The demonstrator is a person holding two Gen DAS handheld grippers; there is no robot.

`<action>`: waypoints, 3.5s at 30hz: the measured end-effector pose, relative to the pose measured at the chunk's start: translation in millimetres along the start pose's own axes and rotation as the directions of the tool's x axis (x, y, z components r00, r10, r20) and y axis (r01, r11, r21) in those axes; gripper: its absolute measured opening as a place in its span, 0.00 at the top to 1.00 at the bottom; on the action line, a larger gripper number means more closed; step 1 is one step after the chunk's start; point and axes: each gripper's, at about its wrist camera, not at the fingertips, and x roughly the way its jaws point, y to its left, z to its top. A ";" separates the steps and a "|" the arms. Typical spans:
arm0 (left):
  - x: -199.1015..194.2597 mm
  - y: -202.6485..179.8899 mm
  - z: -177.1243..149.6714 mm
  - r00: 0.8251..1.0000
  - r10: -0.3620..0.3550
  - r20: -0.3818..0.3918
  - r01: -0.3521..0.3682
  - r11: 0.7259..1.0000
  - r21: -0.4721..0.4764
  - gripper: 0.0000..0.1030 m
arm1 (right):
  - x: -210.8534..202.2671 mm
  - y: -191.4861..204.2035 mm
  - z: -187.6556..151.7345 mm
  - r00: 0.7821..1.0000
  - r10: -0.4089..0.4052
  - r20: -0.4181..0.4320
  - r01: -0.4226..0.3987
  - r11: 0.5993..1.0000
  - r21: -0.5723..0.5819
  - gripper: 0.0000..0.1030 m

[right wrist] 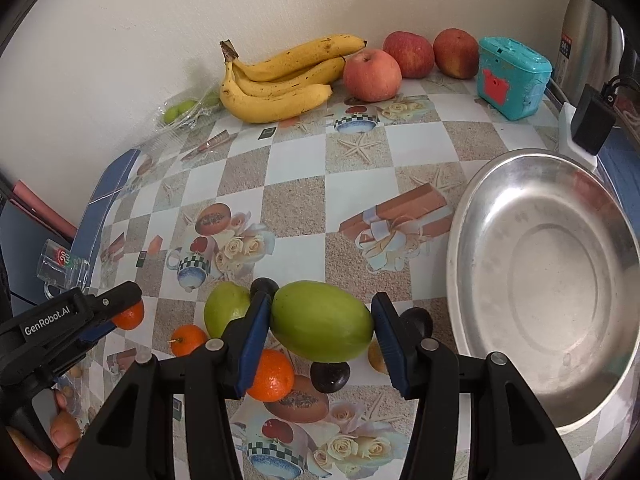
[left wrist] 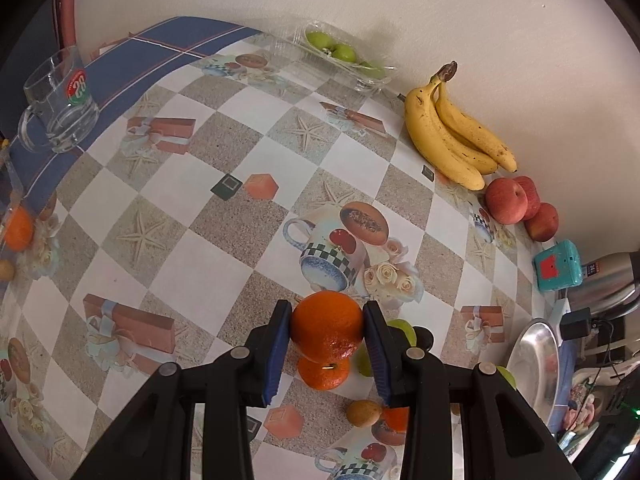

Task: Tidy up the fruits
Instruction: 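Carry the tangerine in the left gripper and the pear in the right gripper over the steel bowl, then open the left gripper to drop the tangerine while the right gripper releases the pear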

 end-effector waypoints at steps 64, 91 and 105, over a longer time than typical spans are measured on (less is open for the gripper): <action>84.7 -258.0 -128.7 0.987 -0.062 -0.147 0.140 0.783 0.606 0.61 | -38.3 -212.4 -5.7 0.964 -0.262 -0.047 0.260 0.891 0.372 0.48; 47.9 -237.4 -98.8 0.990 -0.074 -0.117 0.126 0.837 0.533 0.53 | -58.9 -199.8 -3.7 0.967 -0.256 0.010 0.237 0.908 0.345 0.45; 46.0 -175.8 -77.4 0.989 0.133 -0.060 -0.094 0.896 0.434 0.35 | -54.3 -174.3 -16.1 0.968 -0.252 -0.012 0.246 0.930 0.273 0.41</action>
